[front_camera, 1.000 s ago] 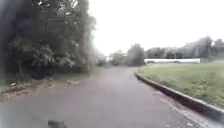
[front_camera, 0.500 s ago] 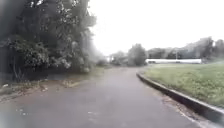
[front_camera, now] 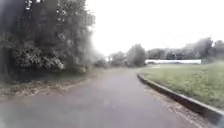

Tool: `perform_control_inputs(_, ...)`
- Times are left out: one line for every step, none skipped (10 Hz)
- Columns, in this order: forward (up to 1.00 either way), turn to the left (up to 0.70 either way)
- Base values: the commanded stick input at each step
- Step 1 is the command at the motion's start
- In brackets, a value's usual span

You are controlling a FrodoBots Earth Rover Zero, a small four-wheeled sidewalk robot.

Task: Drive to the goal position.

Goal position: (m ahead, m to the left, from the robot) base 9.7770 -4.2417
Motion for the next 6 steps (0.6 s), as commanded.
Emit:
perform_control_inputs(0.70,-0.27)
perform_control_inputs(0.70,-0.27)
perform_control_inputs(0.70,-0.27)
perform_control_inputs(0.70,-0.27)
perform_control_inputs(0.70,-0.27)
perform_control_inputs(0.70,-0.27)
